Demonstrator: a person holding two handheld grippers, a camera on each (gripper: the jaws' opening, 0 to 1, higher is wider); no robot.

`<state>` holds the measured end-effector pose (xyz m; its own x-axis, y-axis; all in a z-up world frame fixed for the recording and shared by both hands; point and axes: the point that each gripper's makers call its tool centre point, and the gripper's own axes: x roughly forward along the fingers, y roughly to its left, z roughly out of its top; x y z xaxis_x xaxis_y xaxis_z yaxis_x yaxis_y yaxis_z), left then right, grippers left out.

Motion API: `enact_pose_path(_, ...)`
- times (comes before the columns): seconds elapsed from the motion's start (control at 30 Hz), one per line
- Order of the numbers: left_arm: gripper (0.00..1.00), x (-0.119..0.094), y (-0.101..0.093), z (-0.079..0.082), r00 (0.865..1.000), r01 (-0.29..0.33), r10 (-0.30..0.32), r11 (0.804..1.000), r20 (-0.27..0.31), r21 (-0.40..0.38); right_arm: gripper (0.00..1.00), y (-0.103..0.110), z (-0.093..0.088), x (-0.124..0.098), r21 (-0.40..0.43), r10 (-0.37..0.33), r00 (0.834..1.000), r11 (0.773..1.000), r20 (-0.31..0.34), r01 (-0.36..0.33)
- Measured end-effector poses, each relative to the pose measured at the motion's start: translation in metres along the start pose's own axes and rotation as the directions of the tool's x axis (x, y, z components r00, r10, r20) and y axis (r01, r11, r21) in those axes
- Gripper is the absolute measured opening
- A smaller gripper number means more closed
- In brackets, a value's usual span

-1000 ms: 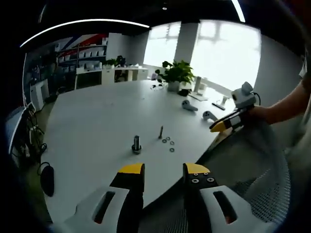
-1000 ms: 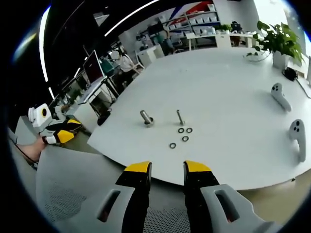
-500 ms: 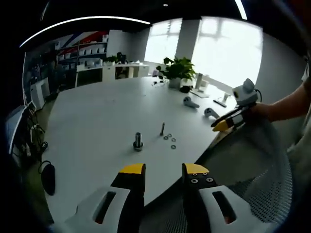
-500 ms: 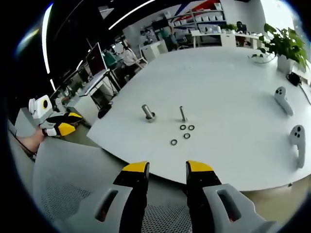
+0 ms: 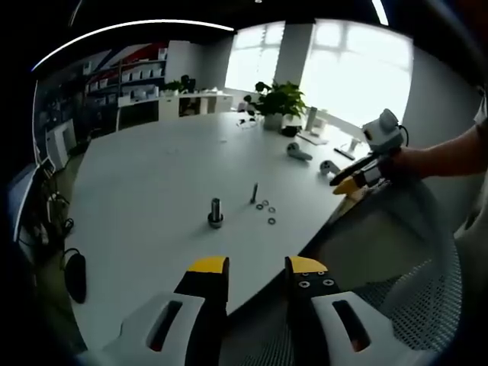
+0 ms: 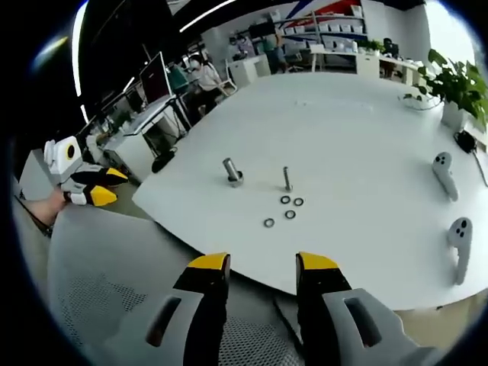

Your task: Place the washer onto the threaded stud by aligning its center hole with the stud, sliding it down to the base, and recovering from edge contact or off-axis alignment until the washer reaches the visible bottom stop.

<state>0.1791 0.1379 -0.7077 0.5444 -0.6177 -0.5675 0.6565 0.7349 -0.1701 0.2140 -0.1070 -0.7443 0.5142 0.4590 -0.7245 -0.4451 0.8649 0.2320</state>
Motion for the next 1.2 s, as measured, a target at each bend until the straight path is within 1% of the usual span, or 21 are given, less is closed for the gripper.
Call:
enact_pose_path(0.07, 0.27, 0.000, 0.000, 0.000, 1.000, -0.001, 0.001, 1.000, 0.002, -0.001, 0.36, 0.000, 0.007, 0.004, -0.004, 0.002, 1.000, 1.000, -0.001, -0.002)
enact_pose_path(0.13, 0.26, 0.000, 0.001, 0.000, 1.000, -0.004, 0.004, 1.000, 0.000, 0.001, 0.36, 0.002, 0.006, 0.011, -0.076, 0.009, 0.999, 0.997, -0.052, -0.013)
enact_pose_path(0.17, 0.26, 0.000, 0.001, -0.001, 1.000, -0.005, 0.005, 1.000, -0.004, -0.001, 0.35, 0.003, 0.004, 0.016, -0.128, 0.009, 0.996, 0.992, -0.088, -0.020)
enact_pose_path(0.23, 0.26, 0.000, 0.001, -0.001, 1.000, -0.008, 0.008, 1.000, -0.006, 0.000, 0.33, 0.005, 0.003, 0.025, -0.213, 0.003, 0.992, 0.977, -0.128, -0.031)
enact_pose_path(0.3, 0.25, 0.000, 0.003, 0.000, 1.000, -0.014, 0.014, 1.000, 0.003, 0.000, 0.30, 0.009, 0.003, 0.034, -0.265, -0.001, 0.986, 0.963, -0.164, -0.043)
enact_pose_path(0.4, 0.25, 0.000, 0.005, 0.001, 1.000, -0.020, 0.020, 1.000, 0.005, -0.002, 0.30, 0.013, 0.001, 0.049, -0.296, 0.008, 0.979, 0.953, -0.205, -0.070)
enact_pose_path(0.57, 0.25, 0.001, 0.004, -0.002, 1.000, -0.014, 0.014, 1.000, -0.006, -0.012, 0.30, 0.016, -0.005, 0.074, -0.321, 0.019, 0.967, 0.941, -0.255, -0.103)
enact_pose_path(0.67, 0.26, 0.000, 0.004, 0.000, 1.000, -0.010, 0.010, 1.000, 0.005, -0.015, 0.30, 0.016, -0.007, 0.086, -0.347, 0.009, 0.963, 0.932, -0.268, -0.105)
enact_pose_path(0.73, 0.27, 0.001, 0.004, -0.001, 1.000, -0.009, 0.009, 1.000, 0.000, -0.018, 0.30, 0.013, -0.013, 0.094, -0.352, 0.003, 0.954, 0.929, -0.300, -0.113)
enact_pose_path(0.77, 0.27, 0.001, 0.004, -0.002, 1.000, -0.008, 0.008, 1.000, -0.004, -0.015, 0.30, 0.012, -0.016, 0.097, -0.349, 0.002, 0.949, 0.930, -0.314, -0.117)
enact_pose_path(0.87, 0.27, 0.001, 0.004, -0.003, 1.000, -0.013, 0.013, 1.000, -0.012, -0.011, 0.30, 0.011, -0.019, 0.108, -0.347, 0.007, 0.946, 0.930, -0.325, -0.126)
enact_pose_path(0.97, 0.27, 0.000, 0.006, -0.002, 1.000, -0.023, 0.023, 1.000, -0.005, -0.015, 0.30, 0.008, -0.022, 0.119, -0.339, 0.008, 0.938, 0.931, -0.346, -0.132)
enact_pose_path(1.07, 0.26, 0.000, 0.007, -0.003, 1.000, -0.028, 0.028, 0.999, -0.008, -0.017, 0.30, 0.002, -0.020, 0.125, -0.343, -0.002, 0.938, 0.931, -0.346, -0.125)
enact_pose_path(1.1, 0.26, 0.000, 0.007, -0.003, 0.999, -0.030, 0.030, 0.999, -0.010, -0.014, 0.30, 0.001, -0.020, 0.127, -0.337, 0.002, 0.938, 0.933, -0.346, -0.126)
enact_pose_path(1.13, 0.26, 0.000, 0.007, -0.003, 0.999, -0.031, 0.031, 0.999, -0.011, -0.014, 0.30, 0.001, -0.022, 0.131, -0.301, 0.018, 0.933, 0.944, -0.360, -0.134)
enact_pose_path(1.2, 0.26, 0.000, 0.007, -0.003, 0.999, -0.031, 0.031, 0.999, -0.012, -0.014, 0.29, -0.003, -0.021, 0.133, -0.292, 0.001, 0.927, 0.949, -0.374, -0.119)
